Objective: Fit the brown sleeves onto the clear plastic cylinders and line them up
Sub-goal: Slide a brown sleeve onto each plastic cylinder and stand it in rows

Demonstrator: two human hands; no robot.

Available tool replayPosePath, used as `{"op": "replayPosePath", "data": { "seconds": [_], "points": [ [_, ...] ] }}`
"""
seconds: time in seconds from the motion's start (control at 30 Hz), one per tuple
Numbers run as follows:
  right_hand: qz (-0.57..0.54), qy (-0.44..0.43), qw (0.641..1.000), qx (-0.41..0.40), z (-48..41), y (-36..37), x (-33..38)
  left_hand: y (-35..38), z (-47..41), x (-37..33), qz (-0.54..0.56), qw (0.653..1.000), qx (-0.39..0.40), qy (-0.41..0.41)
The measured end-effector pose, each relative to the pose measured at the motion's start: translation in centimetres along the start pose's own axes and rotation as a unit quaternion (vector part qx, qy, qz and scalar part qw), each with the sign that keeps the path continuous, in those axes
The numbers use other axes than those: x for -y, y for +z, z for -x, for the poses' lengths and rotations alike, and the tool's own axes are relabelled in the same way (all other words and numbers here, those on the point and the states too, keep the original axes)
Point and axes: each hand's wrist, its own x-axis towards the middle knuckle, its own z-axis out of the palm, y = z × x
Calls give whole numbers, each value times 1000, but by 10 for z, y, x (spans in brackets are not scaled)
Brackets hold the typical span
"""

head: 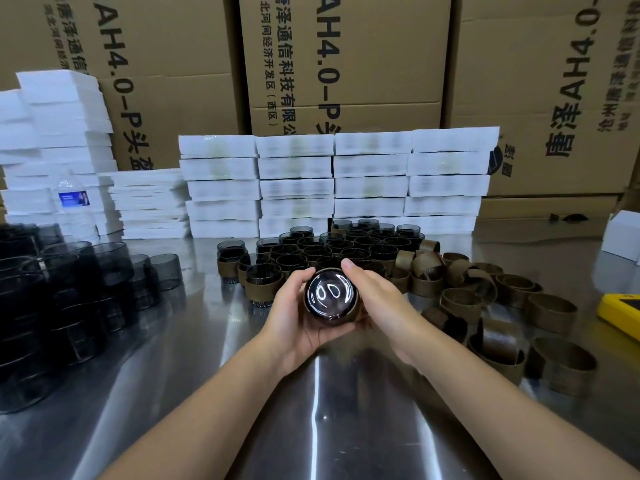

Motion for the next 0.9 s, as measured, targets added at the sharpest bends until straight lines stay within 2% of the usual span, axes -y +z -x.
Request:
{"op": "replayPosePath", "data": {
  "seconds": [0.1,0.33,0.9],
  "points": [
    [-10,16,1000,-5,1,-1,1,0,0,0,8,1000,19,-2],
    [-16,24,999,19,4,-1,2,4,-1,1,-33,999,-26,-19],
    [-40,20,998,35,0,-3,1,6,1,-1,-78,996,-42,22]
  ]
}}
